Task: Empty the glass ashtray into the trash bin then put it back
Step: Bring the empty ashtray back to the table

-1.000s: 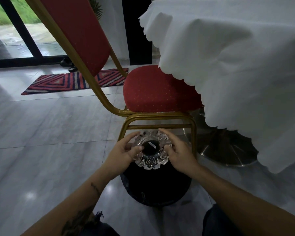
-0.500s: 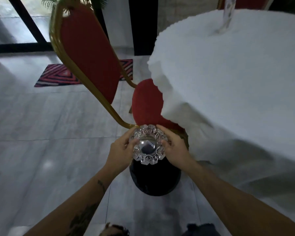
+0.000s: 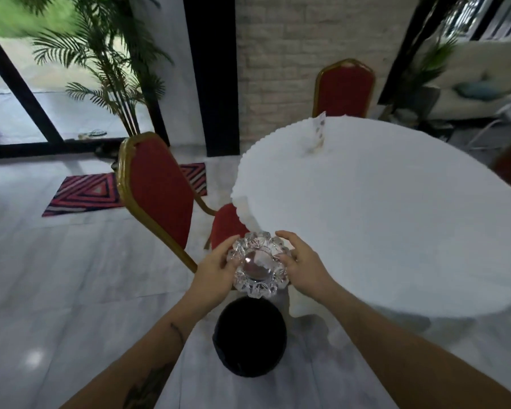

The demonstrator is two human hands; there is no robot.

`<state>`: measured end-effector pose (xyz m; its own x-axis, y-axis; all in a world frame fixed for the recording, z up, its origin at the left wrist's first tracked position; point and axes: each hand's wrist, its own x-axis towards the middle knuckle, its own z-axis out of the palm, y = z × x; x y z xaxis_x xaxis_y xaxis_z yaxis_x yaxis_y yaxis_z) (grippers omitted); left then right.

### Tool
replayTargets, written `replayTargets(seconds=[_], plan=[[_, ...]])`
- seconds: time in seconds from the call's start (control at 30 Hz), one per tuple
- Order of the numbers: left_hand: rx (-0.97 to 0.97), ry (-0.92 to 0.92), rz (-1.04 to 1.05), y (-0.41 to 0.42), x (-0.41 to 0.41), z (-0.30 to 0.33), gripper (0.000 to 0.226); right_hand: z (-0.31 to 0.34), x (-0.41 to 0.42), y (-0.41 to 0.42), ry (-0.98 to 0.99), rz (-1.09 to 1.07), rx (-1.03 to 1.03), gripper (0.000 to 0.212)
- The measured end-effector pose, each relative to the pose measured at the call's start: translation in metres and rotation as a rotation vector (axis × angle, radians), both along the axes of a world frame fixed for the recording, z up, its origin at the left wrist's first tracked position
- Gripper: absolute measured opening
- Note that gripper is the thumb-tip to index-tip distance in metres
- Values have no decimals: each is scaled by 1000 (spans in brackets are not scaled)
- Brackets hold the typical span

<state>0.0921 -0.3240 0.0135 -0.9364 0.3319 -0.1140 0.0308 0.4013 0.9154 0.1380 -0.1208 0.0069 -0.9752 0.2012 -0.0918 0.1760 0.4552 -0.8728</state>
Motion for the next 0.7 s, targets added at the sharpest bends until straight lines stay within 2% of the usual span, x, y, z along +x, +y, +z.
replayTargets(seconds=[0.27, 0.47, 0.6, 0.7], plan=[[61, -82, -23, 79, -21, 10, 49, 31, 4, 66, 17, -208, -40, 17], [64, -165, -3, 202, -40, -1, 47, 18, -11, 175, -13, -312, -23, 24], [117, -303, -61, 289, -50, -8, 42, 1, -28, 259, -63, -351, -5, 35], [66, -366, -144, 339, -60, -13, 56, -12, -36, 307, -130, -377, -4, 33]])
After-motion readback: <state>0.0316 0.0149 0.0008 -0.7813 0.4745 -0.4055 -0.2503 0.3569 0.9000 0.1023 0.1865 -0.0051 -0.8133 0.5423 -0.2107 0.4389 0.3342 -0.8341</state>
